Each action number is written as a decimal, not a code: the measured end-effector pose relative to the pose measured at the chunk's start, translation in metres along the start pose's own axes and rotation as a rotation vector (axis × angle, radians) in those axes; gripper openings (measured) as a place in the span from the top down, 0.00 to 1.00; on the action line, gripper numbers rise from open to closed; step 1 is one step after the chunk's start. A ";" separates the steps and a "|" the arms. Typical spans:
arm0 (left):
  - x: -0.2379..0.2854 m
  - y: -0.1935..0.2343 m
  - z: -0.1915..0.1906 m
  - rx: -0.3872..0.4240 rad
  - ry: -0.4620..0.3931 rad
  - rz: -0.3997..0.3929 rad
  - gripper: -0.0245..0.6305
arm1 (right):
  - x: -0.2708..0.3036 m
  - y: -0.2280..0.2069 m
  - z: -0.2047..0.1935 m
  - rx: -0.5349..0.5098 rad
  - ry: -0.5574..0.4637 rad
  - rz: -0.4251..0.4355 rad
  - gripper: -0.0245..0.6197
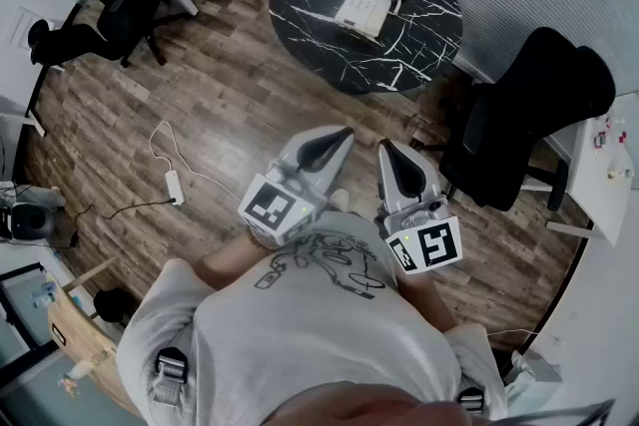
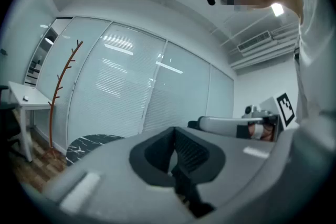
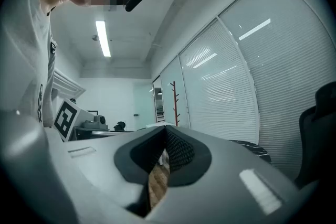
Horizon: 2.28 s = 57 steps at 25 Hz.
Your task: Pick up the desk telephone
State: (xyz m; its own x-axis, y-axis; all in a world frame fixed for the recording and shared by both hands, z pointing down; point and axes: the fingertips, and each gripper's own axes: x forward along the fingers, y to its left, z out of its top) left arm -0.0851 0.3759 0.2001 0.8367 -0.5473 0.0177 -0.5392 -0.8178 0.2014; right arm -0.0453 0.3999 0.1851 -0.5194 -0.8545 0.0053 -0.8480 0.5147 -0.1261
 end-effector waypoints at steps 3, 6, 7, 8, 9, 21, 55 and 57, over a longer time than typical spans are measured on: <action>0.004 -0.001 -0.001 0.007 -0.006 -0.004 0.96 | -0.002 -0.003 0.001 -0.005 0.001 0.004 0.95; 0.009 -0.004 -0.003 0.010 -0.005 -0.008 0.96 | -0.005 -0.009 0.000 0.003 0.001 -0.003 0.95; 0.011 -0.006 -0.004 0.009 -0.003 -0.009 0.96 | -0.006 -0.013 0.000 0.010 -0.003 -0.009 0.95; 0.014 -0.007 -0.005 0.005 -0.001 -0.010 0.96 | -0.008 -0.016 0.000 0.018 -0.007 -0.015 0.95; 0.016 -0.009 -0.007 0.000 0.002 -0.011 0.96 | -0.010 -0.019 0.000 0.025 -0.010 -0.019 0.95; 0.043 -0.027 -0.028 -0.020 0.035 0.021 0.96 | -0.040 -0.050 -0.016 0.057 0.023 -0.026 0.95; 0.132 0.135 -0.023 -0.067 0.035 0.062 0.96 | 0.122 -0.143 -0.041 0.050 0.089 -0.012 0.95; 0.144 0.156 -0.018 -0.067 0.039 0.057 0.96 | 0.144 -0.154 -0.040 0.051 0.091 -0.016 0.95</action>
State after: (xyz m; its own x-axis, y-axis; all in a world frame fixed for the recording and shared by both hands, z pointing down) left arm -0.0466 0.1728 0.2519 0.8088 -0.5840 0.0687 -0.5793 -0.7713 0.2636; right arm 0.0063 0.2002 0.2453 -0.5154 -0.8514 0.0978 -0.8510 0.4949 -0.1756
